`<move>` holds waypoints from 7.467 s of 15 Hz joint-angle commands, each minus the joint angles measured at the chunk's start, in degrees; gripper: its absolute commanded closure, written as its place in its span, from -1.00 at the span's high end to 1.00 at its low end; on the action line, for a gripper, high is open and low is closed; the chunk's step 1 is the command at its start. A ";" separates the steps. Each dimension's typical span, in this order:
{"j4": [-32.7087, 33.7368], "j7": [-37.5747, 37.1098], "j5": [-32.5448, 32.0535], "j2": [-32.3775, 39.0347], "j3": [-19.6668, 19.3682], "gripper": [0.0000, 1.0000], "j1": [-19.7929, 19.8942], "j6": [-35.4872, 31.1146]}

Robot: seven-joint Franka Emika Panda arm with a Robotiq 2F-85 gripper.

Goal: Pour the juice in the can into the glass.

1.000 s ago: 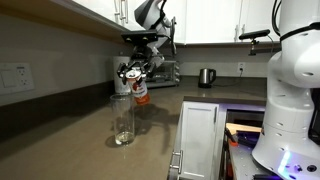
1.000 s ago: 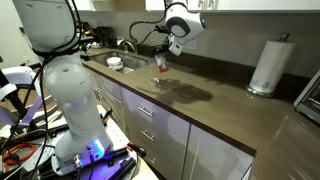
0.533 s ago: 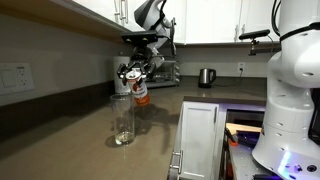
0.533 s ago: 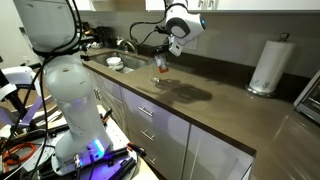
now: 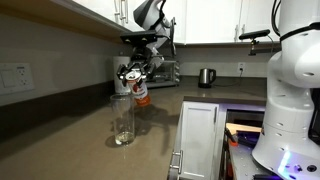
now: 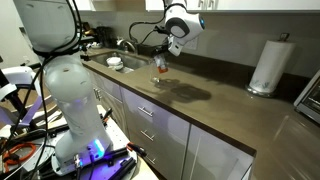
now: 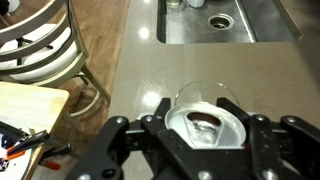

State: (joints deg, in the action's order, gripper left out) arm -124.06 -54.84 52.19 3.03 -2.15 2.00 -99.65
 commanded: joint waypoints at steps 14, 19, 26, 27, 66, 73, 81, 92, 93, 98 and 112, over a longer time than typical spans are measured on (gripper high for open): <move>-0.09 -16.32 -10.15 -5.89 3.30 -0.47 -2.86 -4.05; 0.98 -20.70 -12.51 -5.69 4.69 -0.47 -3.31 -4.19; 2.78 -28.59 -16.87 -5.16 6.30 -0.47 -4.80 -4.52; 3.09 -29.94 -17.68 -5.12 6.49 -0.47 -4.94 -4.43; 3.87 -35.84 -23.98 -4.51 6.11 0.03 -5.36 -3.94; 4.15 -36.69 -24.57 -3.94 6.18 -0.47 -5.46 -3.80; 4.85 -38.07 -26.08 -2.93 6.27 -0.47 -5.65 -3.41; 5.76 -38.94 -29.01 -3.06 6.68 -0.47 -5.93 -2.90; 5.97 -39.23 -29.33 -3.07 6.82 -0.47 -6.00 -2.93; 7.12 -41.31 -31.20 -2.90 7.31 -0.47 -6.14 -2.74; 8.69 -46.67 -36.17 -2.89 8.12 -0.47 -7.24 -2.24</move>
State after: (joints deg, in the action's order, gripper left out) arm -117.09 -98.53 18.08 0.09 5.86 -4.66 -103.59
